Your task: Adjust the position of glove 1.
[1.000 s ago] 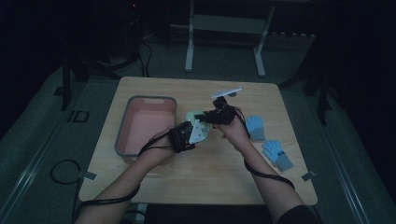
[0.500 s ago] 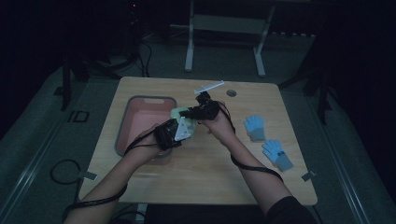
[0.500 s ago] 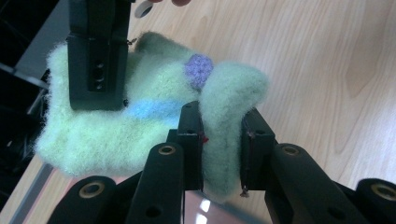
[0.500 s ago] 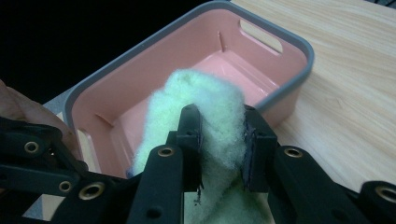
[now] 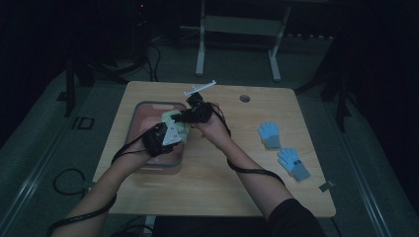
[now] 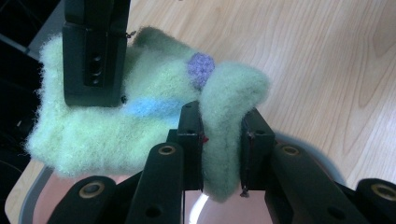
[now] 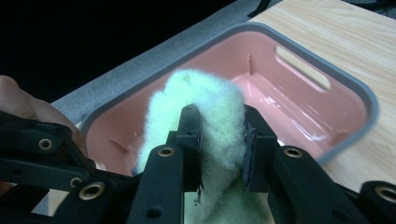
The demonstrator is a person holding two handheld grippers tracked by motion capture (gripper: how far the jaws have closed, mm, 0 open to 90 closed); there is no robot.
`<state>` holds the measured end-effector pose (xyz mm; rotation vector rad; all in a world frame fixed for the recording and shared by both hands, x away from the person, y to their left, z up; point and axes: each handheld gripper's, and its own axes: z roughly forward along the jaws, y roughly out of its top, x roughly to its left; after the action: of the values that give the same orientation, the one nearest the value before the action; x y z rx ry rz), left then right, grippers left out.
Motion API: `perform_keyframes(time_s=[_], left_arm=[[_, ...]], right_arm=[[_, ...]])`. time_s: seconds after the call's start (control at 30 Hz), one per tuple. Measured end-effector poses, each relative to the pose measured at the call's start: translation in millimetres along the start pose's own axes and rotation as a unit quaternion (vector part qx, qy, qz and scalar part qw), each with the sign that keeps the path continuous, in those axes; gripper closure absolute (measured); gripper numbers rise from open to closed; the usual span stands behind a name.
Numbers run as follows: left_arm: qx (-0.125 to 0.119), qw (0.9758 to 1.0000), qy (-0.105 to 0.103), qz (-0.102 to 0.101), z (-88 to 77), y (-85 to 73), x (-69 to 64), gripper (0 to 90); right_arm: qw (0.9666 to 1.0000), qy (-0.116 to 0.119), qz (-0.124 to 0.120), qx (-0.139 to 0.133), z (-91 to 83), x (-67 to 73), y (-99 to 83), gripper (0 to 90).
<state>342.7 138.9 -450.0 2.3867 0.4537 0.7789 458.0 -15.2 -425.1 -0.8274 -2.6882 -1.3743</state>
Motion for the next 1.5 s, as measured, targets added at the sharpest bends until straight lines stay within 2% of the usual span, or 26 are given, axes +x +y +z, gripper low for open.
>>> perform_keyframes(time_s=[0.17,0.3,0.47,0.57,0.67,0.73,0.87,0.97,1.07,1.1,1.13,1.27,1.33,1.4,1.43,1.47,1.5], left_arm=[[0.009,1.0,0.001,0.0,-5.3,-13.2,4.8,74.5],[0.014,0.9999,0.003,0.009,-11.2,-25.2,7.2,74.5],[0.022,0.9997,-0.009,0.008,-11.3,-40.7,11.3,74.4],[0.028,0.9993,-0.022,0.008,-4.4,-48.6,13.7,74.5],[0.046,0.9979,-0.034,0.029,8.1,-56.2,12.9,74.5],[0.054,0.9969,-0.052,0.026,15.7,-59.5,14.5,74.4],[0.071,0.9948,-0.068,0.027,27.8,-61.3,17.0,74.3],[0.098,0.9913,-0.08,0.034,38.6,-60.4,19.7,74.1],[0.132,0.985,-0.106,0.035,49.2,-58.4,22.9,73.6],[0.132,0.985,-0.106,0.035,49.2,-58.4,22.9,73.2],[0.156,0.9793,-0.123,0.041,57.3,-56.2,23.5,72.1],[0.157,0.9781,-0.134,0.029,59.7,-55.5,25.0,67.4],[0.16,0.977,-0.14,0.021,59.4,-55.3,25.0,59.8],[0.162,0.9783,-0.129,0.01,57.8,-55.0,25.2,48.8],[0.161,0.9808,-0.11,0.004,56.5,-54.7,25.2,40.5],[0.157,0.9825,-0.1,-0.004,54.8,-54.8,26.1,33.6],[0.147,0.9843,-0.096,-0.017,51.1,-55.7,29.0,30.7]], right_arm=[[0.9999,0.012,-0.002,0.003,16.4,4.5,4.7,72.9],[0.9997,0.022,0.0,0.005,27.6,7.9,7.9,72.9],[0.9994,0.031,0.002,0.013,43.5,10.2,7.1,72.8],[0.9993,0.031,0.007,0.019,53.8,8.7,4.0,72.8],[0.999,0.029,0.009,0.034,63.5,6.6,0.1,72.8],[0.9985,0.028,0.011,0.046,70.2,4.4,-3.1,72.7],[0.9976,0.018,0.015,0.064,79.4,-1.3,-8.5,71.6],[0.9967,0.014,0.022,0.077,83.7,-5.9,-11.0,67.2],[0.9964,0.011,0.026,0.08,84.6,-9.8,-13.3,64.4],[0.9964,0.011,0.026,0.08,84.6,-9.8,-13.3,64.4],[0.9964,0.011,0.035,0.076,80.5,-14.7,-14.9,62.3],[0.9968,0.009,0.031,0.072,74.0,-16.8,-15.8,60.2],[0.9969,0.011,0.032,0.071,70.9,-17.1,-16.5,58.5],[0.9973,0.01,0.029,0.067,66.5,-17.1,-17.5,57.8],[0.9974,0.012,0.03,0.064,63.8,-16.7,-17.9,56.7],[0.9976,0.013,0.028,0.061,60.8,-16.2,-18.2,56.2],[0.9978,0.012,0.026,0.059,58.0,-15.6,-18.4,55.4]])
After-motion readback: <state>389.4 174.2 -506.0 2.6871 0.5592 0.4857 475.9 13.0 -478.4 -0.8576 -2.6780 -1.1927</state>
